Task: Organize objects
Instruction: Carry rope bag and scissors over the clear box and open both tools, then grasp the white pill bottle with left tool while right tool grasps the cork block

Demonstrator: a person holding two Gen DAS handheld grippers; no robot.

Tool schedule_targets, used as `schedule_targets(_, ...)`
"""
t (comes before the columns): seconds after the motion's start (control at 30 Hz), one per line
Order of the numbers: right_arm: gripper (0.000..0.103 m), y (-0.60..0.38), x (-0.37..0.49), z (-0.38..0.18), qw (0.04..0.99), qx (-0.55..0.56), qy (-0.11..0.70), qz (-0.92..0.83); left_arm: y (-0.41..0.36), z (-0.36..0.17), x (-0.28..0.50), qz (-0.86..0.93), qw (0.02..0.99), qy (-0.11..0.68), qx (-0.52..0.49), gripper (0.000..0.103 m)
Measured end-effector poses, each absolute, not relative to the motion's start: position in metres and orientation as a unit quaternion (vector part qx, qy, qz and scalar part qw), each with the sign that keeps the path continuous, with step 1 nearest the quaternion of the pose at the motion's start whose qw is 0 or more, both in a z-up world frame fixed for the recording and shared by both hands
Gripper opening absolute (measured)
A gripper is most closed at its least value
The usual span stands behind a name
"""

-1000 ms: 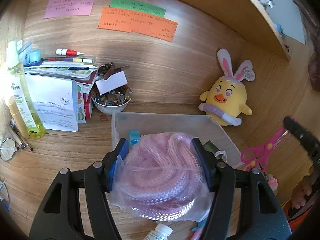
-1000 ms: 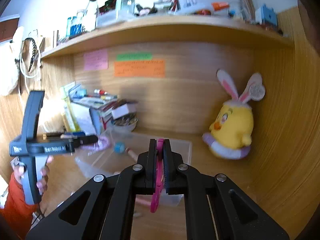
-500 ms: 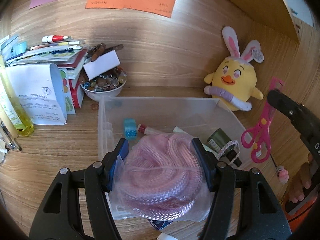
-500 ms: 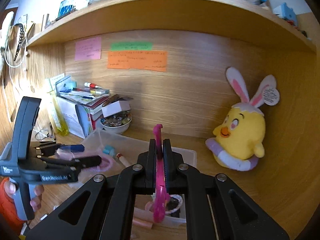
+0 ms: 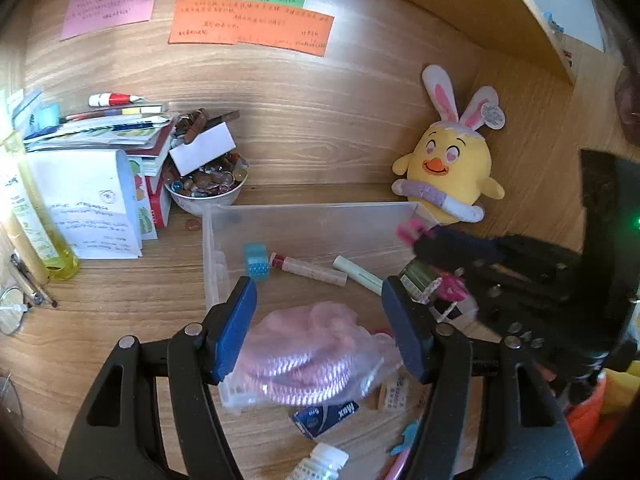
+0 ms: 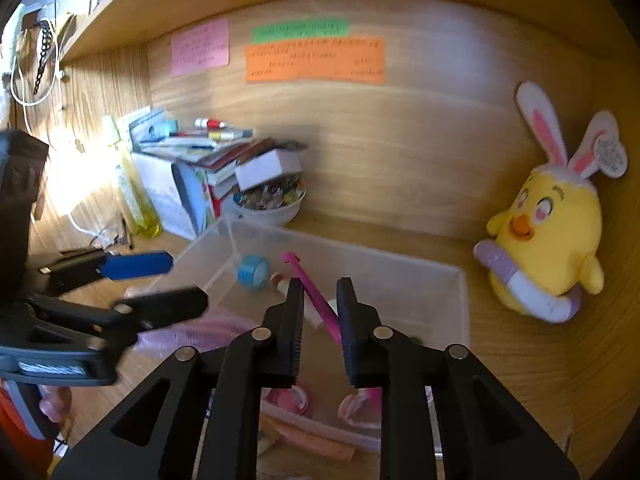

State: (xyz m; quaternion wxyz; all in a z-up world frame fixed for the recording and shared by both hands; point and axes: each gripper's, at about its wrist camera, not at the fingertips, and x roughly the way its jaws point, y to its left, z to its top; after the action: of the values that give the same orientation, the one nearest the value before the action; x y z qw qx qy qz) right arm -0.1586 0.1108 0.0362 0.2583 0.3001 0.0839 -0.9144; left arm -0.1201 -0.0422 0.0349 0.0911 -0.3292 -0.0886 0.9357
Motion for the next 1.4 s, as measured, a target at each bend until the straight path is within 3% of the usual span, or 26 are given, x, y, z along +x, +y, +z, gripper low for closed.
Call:
schedule_targets(0.33, 0.025, 0.108, -0.159, 0.004, 0.267, 0.359, 0.078, -0.891, -0.051, 0.028, -0.092, 0.936, 0.064, -0.076, -0.337, 0.081)
schedule_targets(0.5, 0.048, 0.114, -0.148, 0.007, 0.269, 0.354, 0.074, -0.892, -0.054, 0.025, -0.081, 0.935, 0.054, -0.071, -0.343, 0.083)
schedule_targets(0.67, 0.068, 0.127, -0.128, 0.018, 0.271, 0.335, 0.067, -0.9, -0.055, 0.023, -0.07, 0.934, 0.048, -0.07, -0.348, 0.092)
schedule_targets(1.1, 0.073, 0.156, -0.095, -0.015, 0.245, 0.374, 0.072, -0.892, -0.035, -0.028, -0.056, 0.906, 0.073, -0.037, -0.416, 0.094)
schedule_targets(1.2, 0.073, 0.155, -0.098, -0.028, 0.242, 0.396, 0.071, -0.883, -0.032, -0.038, -0.054, 0.901, 0.076, -0.032, -0.425, 0.091)
schedule_targets(1.4, 0.073, 0.136, -0.104, -0.039, 0.269, 0.412, 0.062, -0.869, -0.035, -0.048, -0.051, 0.897, 0.077, -0.026, -0.435, 0.065)
